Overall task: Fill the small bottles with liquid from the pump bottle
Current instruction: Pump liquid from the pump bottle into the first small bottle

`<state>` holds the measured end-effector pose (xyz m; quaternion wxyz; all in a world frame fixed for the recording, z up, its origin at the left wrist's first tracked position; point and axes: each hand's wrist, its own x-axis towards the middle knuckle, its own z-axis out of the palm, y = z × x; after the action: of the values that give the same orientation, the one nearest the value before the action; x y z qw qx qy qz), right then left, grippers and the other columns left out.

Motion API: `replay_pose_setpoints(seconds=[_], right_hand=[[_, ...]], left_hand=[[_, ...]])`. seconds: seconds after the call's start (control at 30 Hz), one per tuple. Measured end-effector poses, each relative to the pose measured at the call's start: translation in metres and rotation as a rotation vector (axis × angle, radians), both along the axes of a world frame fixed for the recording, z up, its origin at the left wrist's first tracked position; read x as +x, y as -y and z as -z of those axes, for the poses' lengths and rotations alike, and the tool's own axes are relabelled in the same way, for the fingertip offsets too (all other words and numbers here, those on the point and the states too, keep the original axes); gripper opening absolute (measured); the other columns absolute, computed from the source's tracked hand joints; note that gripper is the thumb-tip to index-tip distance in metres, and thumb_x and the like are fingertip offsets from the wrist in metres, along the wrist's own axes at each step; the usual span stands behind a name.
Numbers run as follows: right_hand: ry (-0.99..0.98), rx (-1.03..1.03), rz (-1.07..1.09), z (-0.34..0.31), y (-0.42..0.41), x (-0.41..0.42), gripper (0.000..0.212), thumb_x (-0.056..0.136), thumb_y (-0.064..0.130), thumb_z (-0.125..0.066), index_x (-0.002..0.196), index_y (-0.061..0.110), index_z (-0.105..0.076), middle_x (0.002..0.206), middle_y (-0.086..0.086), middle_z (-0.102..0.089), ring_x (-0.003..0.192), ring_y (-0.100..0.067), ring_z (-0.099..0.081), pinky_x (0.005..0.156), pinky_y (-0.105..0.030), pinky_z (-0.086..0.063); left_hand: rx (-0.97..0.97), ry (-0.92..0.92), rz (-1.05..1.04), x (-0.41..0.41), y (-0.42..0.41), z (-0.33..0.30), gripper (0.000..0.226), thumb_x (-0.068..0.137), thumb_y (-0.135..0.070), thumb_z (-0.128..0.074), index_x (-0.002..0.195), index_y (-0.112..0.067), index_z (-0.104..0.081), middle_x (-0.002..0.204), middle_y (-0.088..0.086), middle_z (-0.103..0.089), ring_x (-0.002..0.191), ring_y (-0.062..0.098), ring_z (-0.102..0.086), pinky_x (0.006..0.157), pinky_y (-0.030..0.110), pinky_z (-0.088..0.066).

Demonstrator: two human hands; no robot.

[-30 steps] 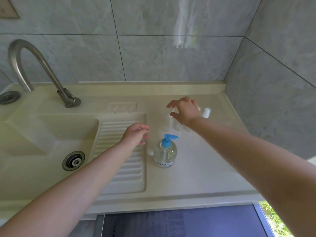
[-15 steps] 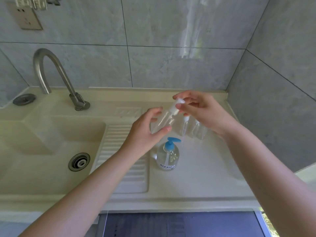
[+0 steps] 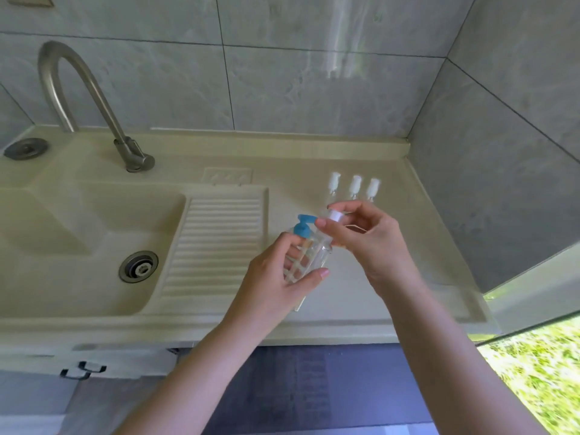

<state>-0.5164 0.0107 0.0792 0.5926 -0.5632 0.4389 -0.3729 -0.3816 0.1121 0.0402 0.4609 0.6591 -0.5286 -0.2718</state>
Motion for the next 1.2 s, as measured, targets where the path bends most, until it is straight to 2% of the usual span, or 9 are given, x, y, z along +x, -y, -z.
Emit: replay_pose_setpoints(seconds=[0.2, 0.37, 0.43, 0.53, 0.63, 0.8, 0.97, 1.1, 1.2], right_hand=[[0.108, 0.028, -0.114, -0.001, -0.004, -0.003, 0.049, 0.071, 0.02, -0.082, 0.118, 0.017, -0.069, 0.084, -0.01, -0.068, 0.089, -0.02, -0.069, 0.094, -0.035, -0.054], [0.141, 0.108, -0.232, -0.007, -0.008, -0.007, 0.062, 0.094, 0.003, -0.061, 0.15, 0.017, -0.038, 0.115, -0.007, -0.073, 0.113, -0.018, -0.067, 0.099, -0.033, -0.052], [0.089, 0.104, -0.214, -0.007, -0.01, -0.004, 0.07, 0.093, 0.016, -0.066, 0.153, 0.028, -0.031, 0.12, 0.001, -0.071, 0.116, -0.015, -0.065, 0.103, -0.037, -0.048], [-0.073, 0.02, -0.091, -0.002, -0.016, 0.001, 0.089, 0.07, 0.041, -0.087, 0.145, 0.041, -0.039, 0.112, 0.008, -0.068, 0.106, -0.009, -0.067, 0.094, -0.031, -0.051], [0.0, -0.009, -0.043, 0.0, -0.016, -0.001, 0.074, 0.077, 0.022, -0.084, 0.141, 0.031, -0.047, 0.087, 0.011, -0.071, 0.094, -0.008, -0.07, 0.093, -0.029, -0.049], [0.131, 0.122, -0.182, -0.007, -0.015, -0.004, 0.08, 0.089, 0.018, -0.066, 0.154, 0.036, -0.023, 0.118, -0.002, -0.072, 0.113, -0.018, -0.067, 0.105, -0.041, -0.046], [0.007, -0.032, -0.032, -0.002, -0.018, -0.001, 0.088, 0.077, 0.019, -0.084, 0.148, 0.033, -0.035, 0.086, 0.01, -0.068, 0.093, -0.008, -0.069, 0.095, -0.028, -0.049], [0.119, 0.064, -0.132, -0.006, -0.017, 0.003, 0.087, 0.085, 0.02, -0.066, 0.154, 0.039, -0.017, 0.112, 0.001, -0.074, 0.114, -0.015, -0.066, 0.109, -0.041, -0.042], [-0.037, 0.002, -0.091, -0.006, -0.021, 0.014, 0.106, 0.073, 0.038, -0.084, 0.153, 0.047, -0.015, 0.118, 0.007, -0.064, 0.103, -0.005, -0.064, 0.089, -0.024, -0.049]], left_hand=[[0.038, -0.099, 0.013, -0.003, -0.004, 0.0, 0.027, 0.083, -0.041, -0.074, 0.103, -0.033, -0.058, 0.099, -0.018, -0.067, 0.088, 0.007, -0.063, 0.077, 0.029, -0.053], [0.071, -0.184, 0.018, -0.005, -0.011, 0.003, 0.026, 0.082, -0.05, -0.07, 0.103, -0.037, -0.06, 0.104, -0.019, -0.066, 0.095, 0.013, -0.065, 0.081, 0.046, -0.056], [0.07, -0.216, 0.018, -0.008, -0.013, 0.002, 0.029, 0.08, -0.051, -0.069, 0.103, -0.036, -0.06, 0.104, -0.018, -0.067, 0.095, 0.013, -0.065, 0.08, 0.048, -0.056], [0.062, -0.231, 0.009, -0.013, -0.013, 0.001, 0.024, 0.085, -0.04, -0.072, 0.105, -0.032, -0.06, 0.103, -0.018, -0.067, 0.094, 0.01, -0.065, 0.082, 0.047, -0.056], [0.059, -0.235, -0.011, -0.015, -0.014, 0.0, 0.023, 0.087, -0.04, -0.071, 0.105, -0.034, -0.059, 0.103, -0.018, -0.067, 0.094, 0.009, -0.064, 0.082, 0.044, -0.056], [0.061, -0.236, -0.024, -0.017, -0.013, -0.001, 0.029, 0.082, -0.049, -0.068, 0.106, -0.038, -0.058, 0.105, -0.019, -0.066, 0.096, 0.009, -0.064, 0.084, 0.047, -0.055], [0.048, -0.234, -0.044, -0.02, -0.013, 0.0, 0.025, 0.087, -0.04, -0.069, 0.108, -0.035, -0.058, 0.106, -0.019, -0.065, 0.096, 0.009, -0.063, 0.086, 0.045, -0.054], [0.037, -0.224, -0.062, -0.02, -0.011, 0.0, 0.026, 0.088, -0.037, -0.069, 0.11, -0.033, -0.057, 0.106, -0.019, -0.065, 0.095, 0.007, -0.063, 0.085, 0.034, -0.053], [0.029, -0.23, -0.084, -0.021, -0.011, 0.0, 0.027, 0.088, -0.036, -0.069, 0.111, -0.032, -0.057, 0.105, -0.02, -0.065, 0.092, 0.002, -0.062, 0.08, 0.024, -0.05]])
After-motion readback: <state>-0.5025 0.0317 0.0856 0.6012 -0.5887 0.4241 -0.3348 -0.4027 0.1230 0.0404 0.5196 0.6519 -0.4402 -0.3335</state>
